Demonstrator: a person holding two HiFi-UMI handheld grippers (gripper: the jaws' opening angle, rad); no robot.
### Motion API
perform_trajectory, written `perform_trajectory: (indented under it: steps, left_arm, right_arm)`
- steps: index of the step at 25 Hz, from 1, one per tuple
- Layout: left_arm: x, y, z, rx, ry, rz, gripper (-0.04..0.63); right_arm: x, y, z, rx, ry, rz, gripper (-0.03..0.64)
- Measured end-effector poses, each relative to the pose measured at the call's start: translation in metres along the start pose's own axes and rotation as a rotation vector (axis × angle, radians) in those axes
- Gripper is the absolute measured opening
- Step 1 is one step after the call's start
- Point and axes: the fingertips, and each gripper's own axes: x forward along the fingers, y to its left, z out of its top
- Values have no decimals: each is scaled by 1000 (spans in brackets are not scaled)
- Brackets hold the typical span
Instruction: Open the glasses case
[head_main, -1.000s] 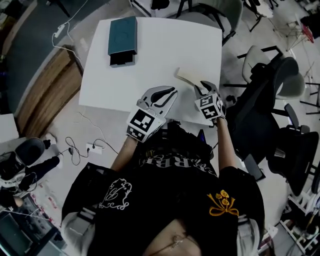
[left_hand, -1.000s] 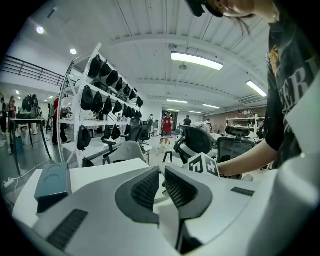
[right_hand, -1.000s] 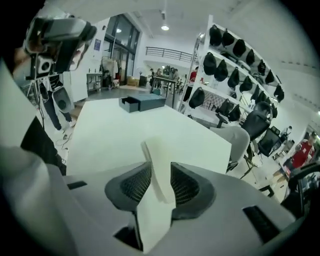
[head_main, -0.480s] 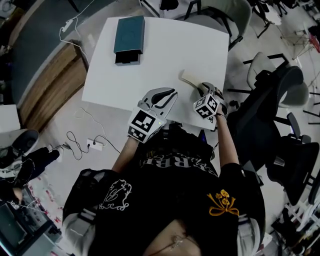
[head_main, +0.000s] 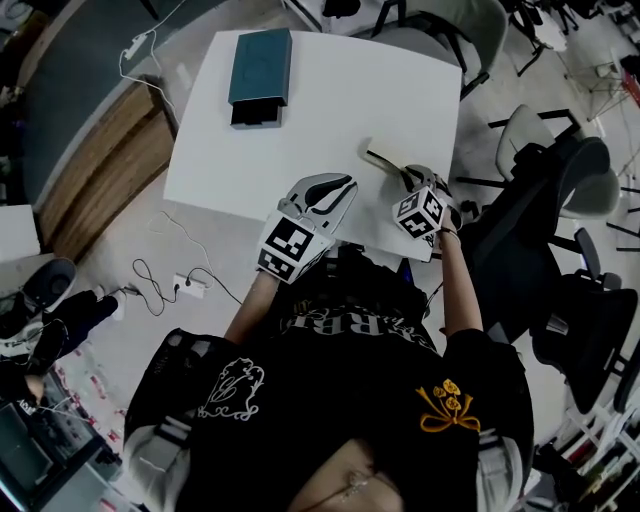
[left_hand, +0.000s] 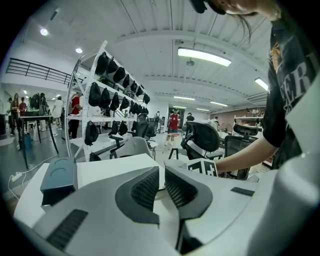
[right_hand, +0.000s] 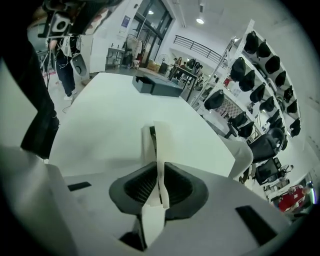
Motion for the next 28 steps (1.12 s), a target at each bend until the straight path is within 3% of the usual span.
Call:
perform_trajectory:
  steps: [5,17,28]
  left_arm:
    - [3,2,-2,-1,11,-5,44]
    - [1,11,-10,2,38,-3,44]
    - [-18,19,-18,14,60,-8,44]
  right_arm:
    - [-3,-25,10,-16,-9,-32,37]
    - [31,-85,6,100,42,-99,41]
    - [33,-90,6,217,48,-127,62]
